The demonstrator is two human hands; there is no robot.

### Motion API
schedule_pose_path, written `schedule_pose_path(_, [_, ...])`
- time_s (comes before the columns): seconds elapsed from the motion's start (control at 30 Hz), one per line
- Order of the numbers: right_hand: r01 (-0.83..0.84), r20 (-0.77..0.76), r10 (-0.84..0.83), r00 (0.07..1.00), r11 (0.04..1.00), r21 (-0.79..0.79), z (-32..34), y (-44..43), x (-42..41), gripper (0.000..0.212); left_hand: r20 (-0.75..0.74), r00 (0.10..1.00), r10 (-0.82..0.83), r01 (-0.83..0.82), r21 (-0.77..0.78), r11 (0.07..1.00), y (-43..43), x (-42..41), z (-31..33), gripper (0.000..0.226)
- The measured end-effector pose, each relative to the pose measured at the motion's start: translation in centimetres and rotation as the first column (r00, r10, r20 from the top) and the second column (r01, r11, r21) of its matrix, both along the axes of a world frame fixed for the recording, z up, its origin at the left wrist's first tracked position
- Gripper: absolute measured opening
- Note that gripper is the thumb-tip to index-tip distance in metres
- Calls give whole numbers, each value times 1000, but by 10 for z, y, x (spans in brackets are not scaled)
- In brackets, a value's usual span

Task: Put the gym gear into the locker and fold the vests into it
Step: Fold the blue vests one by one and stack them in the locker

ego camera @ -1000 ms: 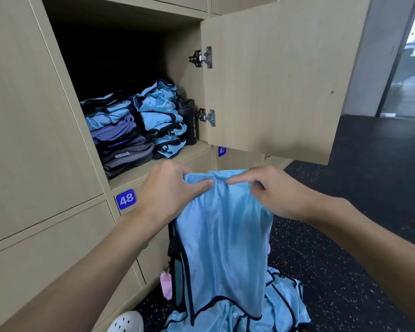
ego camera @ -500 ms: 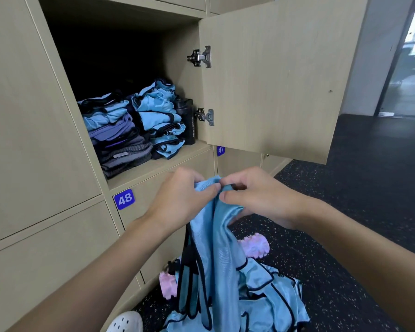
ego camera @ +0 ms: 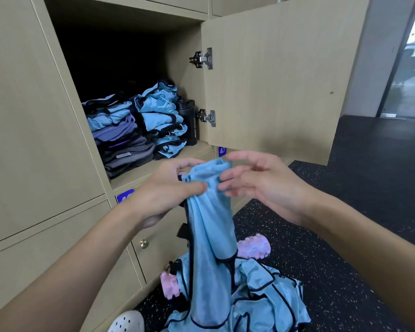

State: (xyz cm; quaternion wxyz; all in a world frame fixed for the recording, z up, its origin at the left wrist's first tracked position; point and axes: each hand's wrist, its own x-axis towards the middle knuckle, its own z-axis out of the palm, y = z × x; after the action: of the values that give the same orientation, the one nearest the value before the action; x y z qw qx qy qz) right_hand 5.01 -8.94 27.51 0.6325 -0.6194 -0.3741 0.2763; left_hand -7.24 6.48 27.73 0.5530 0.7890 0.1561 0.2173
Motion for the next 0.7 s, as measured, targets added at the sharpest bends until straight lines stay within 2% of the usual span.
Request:
schedule_pose_path(0.03, [69, 91, -68, 994, 998, -9, -2, 0, 2, 52, 25, 1000, 13, -11, -79, 997, 1, -1, 4, 37])
schedule_pose_path(0.07, [84, 118, -81, 990, 996, -22, -4, -1, 4, 64, 48, 999, 14, -7, -146, 989, 2, -2, 7, 35])
schedule_pose_path(0.13, [-41, 54, 44, 998, 997, -69, -13, 0, 4, 100, 85, 996, -1, 20, -230, 973, 3, -4, 15, 33])
schedule_pose_path(0.17, [-124, 23, 126, 992, 989, -82, -17, 0, 1, 111, 104, 995, -8, 35, -264, 964, 4, -5, 18, 32])
schedule_pose_path(0.2, [-196, 11, 198, 980, 976, -93, -21, 2, -2, 113, 124, 992, -9, 46, -299, 953, 4, -5, 21, 32])
schedule_pose_path(0.3, [-237, 32, 241, 970, 966, -99, -23, 6, -10, 101, 170, 982, 75, -1, -397, 918, 1, -2, 20, 31])
schedule_pose_path(0.37, [-143, 45, 148, 988, 986, -88, -23, 10, -14, 91, 181, 966, 182, -83, -450, 889, -4, 2, 15, 39])
schedule_pose_path(0.43, [-22, 26, 23, 999, 999, -35, -22, 12, -16, 83, 171, 961, 218, -104, -507, 856, -9, 5, 8, 59])
schedule_pose_path(0.53, [106, -63, -101, 993, 992, 74, -17, 13, -13, 87, 93, 990, 102, -36, -537, 843, -18, 3, -4, 107])
schedule_pose_path(0.57, [148, -83, -140, 987, 984, 99, -14, 12, -12, 90, 61, 996, 60, -19, -526, 850, -21, 2, -8, 117])
schedule_pose_path(0.63, [238, -80, -229, 970, 963, 126, -9, 10, -7, 92, 30, 999, 21, -4, -478, 878, -26, 2, -14, 120])
schedule_pose_path(0.7, [279, -62, -273, 960, 952, 128, -7, 8, -4, 93, 68, 997, 32, 3, -464, 886, -30, 3, -15, 113])
